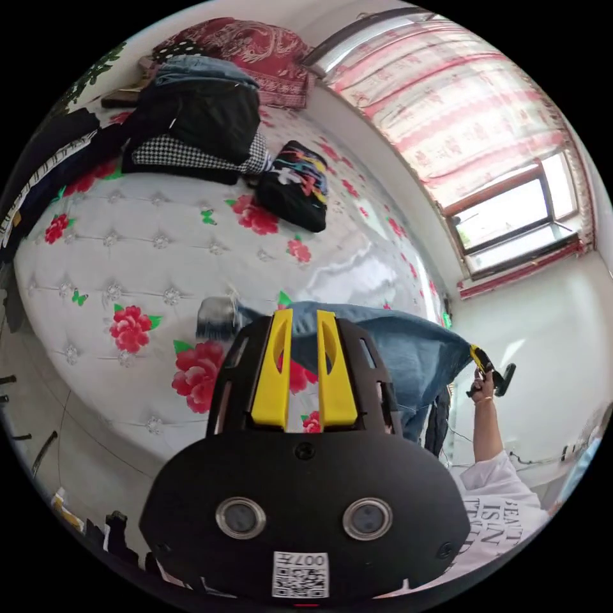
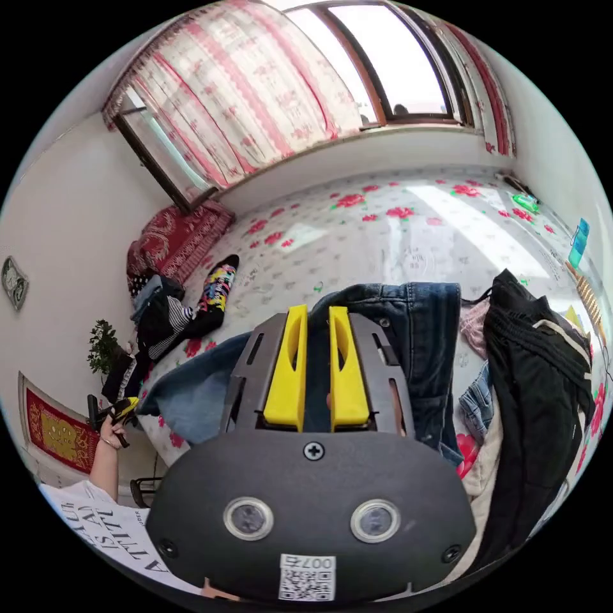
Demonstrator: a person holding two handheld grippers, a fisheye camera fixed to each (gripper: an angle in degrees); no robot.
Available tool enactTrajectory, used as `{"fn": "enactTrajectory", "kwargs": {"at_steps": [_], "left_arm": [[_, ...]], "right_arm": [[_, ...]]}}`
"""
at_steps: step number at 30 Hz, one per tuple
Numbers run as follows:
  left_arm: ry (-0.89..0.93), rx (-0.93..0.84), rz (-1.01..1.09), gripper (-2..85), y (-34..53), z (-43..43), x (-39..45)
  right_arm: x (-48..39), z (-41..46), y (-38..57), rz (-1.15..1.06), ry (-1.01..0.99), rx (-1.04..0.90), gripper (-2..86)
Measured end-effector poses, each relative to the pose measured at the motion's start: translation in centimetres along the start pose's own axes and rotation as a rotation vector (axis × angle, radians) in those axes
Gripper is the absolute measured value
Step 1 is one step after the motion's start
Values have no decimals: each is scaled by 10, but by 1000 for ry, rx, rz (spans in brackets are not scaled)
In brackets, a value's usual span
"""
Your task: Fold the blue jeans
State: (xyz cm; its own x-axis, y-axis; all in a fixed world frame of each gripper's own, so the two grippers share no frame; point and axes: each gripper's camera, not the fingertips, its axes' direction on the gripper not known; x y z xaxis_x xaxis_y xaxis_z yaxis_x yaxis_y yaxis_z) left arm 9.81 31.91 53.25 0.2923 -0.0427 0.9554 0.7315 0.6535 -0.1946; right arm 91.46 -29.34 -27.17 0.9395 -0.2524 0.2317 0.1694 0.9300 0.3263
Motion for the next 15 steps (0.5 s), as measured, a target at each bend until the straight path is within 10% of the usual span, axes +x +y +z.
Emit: {"fn": "enactTrajectory", "kwargs": {"at_steps": [15], "left_arm": [[-28, -495, 200, 48, 155, 144, -27]], "right_arm": [[74, -10, 324, 175, 213, -332, 140]]}}
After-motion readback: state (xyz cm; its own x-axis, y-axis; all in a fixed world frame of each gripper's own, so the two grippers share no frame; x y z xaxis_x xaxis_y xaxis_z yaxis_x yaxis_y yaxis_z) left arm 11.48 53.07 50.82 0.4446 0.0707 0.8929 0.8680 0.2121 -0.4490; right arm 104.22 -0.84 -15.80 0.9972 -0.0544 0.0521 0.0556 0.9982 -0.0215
